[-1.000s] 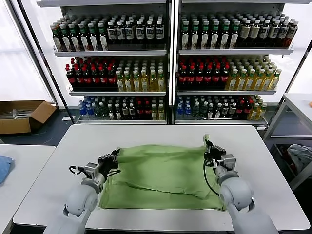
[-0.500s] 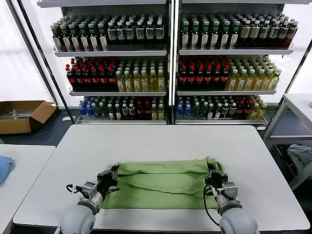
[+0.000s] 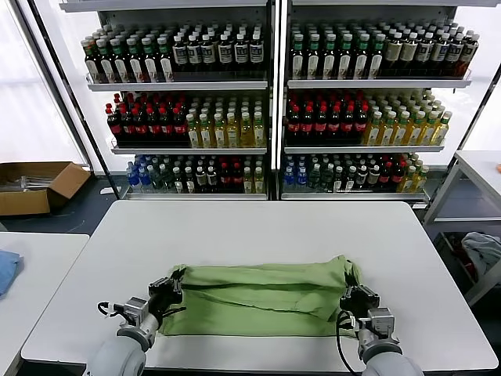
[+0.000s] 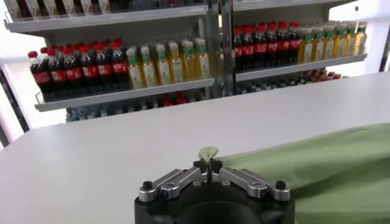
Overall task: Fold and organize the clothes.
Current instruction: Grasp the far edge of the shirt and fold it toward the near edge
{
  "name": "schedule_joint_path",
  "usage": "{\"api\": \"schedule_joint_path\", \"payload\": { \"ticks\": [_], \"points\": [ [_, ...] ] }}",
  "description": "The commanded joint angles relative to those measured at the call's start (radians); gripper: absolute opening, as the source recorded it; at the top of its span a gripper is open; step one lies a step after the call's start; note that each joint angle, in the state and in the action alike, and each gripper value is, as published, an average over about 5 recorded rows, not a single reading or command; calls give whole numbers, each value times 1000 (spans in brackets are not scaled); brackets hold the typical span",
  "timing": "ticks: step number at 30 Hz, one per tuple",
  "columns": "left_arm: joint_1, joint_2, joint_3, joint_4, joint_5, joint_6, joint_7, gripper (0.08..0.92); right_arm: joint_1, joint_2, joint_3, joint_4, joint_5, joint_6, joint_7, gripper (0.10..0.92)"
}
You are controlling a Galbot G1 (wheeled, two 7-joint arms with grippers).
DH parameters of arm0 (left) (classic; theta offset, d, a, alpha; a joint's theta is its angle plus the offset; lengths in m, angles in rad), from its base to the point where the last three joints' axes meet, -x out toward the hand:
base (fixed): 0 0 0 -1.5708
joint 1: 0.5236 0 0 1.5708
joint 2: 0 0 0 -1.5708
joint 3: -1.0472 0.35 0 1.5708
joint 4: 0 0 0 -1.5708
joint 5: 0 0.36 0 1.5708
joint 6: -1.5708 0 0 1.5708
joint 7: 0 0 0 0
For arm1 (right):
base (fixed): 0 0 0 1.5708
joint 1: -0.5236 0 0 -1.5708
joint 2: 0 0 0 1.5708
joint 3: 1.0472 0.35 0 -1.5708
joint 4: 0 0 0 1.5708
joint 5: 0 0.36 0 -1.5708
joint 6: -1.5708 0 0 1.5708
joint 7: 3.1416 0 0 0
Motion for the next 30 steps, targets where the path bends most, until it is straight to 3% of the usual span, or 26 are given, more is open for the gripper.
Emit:
{"api": "schedule_joint_path", "payload": {
  "ticks": [1, 8, 13, 16, 23, 30],
  "points": [
    [46, -17, 1, 7, 39, -10, 14, 86, -36, -1, 3, -8, -18, 1, 3, 106],
    [56, -19, -7, -26, 69, 16, 7, 98, -12, 4, -23, -66, -54, 0, 12, 106],
    [68, -27, -13, -71, 107, 29, -7, 201, -20, 3, -22, -72, -78, -18, 17, 119],
    [75, -34, -19, -107, 113, 35, -14, 296, -28, 0, -17, -61, -80, -9, 19, 181],
    [85, -67, -54, -186, 116, 37, -30, 504, -40, 4, 51, 99, 12, 52, 28, 414],
    [97, -131, -88, -170, 131, 50, -50, 695, -14, 7, 114, 242, 65, 73, 55, 605]
  ]
}}
